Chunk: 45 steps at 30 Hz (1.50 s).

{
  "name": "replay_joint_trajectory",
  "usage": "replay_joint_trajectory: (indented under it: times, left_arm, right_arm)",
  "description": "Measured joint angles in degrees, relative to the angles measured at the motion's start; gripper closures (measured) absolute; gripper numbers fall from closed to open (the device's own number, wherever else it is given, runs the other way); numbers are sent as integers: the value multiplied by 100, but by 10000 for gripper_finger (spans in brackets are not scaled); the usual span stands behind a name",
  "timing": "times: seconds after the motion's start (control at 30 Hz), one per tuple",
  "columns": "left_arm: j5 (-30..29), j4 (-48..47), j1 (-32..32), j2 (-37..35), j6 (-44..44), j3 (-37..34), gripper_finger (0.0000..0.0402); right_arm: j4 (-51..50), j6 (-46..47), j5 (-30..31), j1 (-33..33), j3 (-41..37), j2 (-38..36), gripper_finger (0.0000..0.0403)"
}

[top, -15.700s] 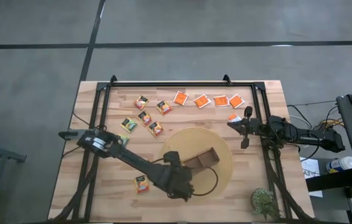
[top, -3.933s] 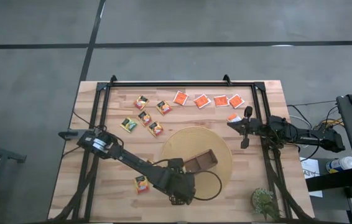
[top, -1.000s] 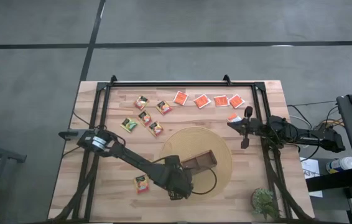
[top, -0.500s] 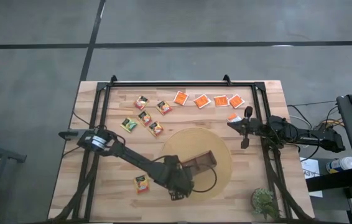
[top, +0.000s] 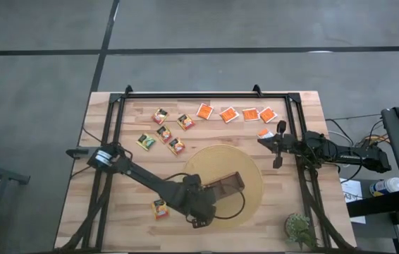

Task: Pick & Place Tea
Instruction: Put the green tea bag into the left section of the wooden organizer

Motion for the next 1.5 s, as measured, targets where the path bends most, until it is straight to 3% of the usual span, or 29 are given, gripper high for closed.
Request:
replay_joint_trajectory:
  times: [0.3, 0.8, 1.3, 1.5]
  left_arm:
    - [7, 20, -69, -22, -92, -55, 401]
    - [402, 1037, -3, -38, -547, -1177, 401]
    - [463, 713, -8, -136, -171, -586, 401]
    - [362, -71, -8, -138, -89, -220, 402]
  right_arm:
    - [1, 0, 1, -1, 0, -3, 394]
    - [0, 0, -1, 1, 1, -1, 394]
    - [0, 0, 1, 0, 2, -1, 394]
    - [1, 0, 1, 1, 1, -1, 394]
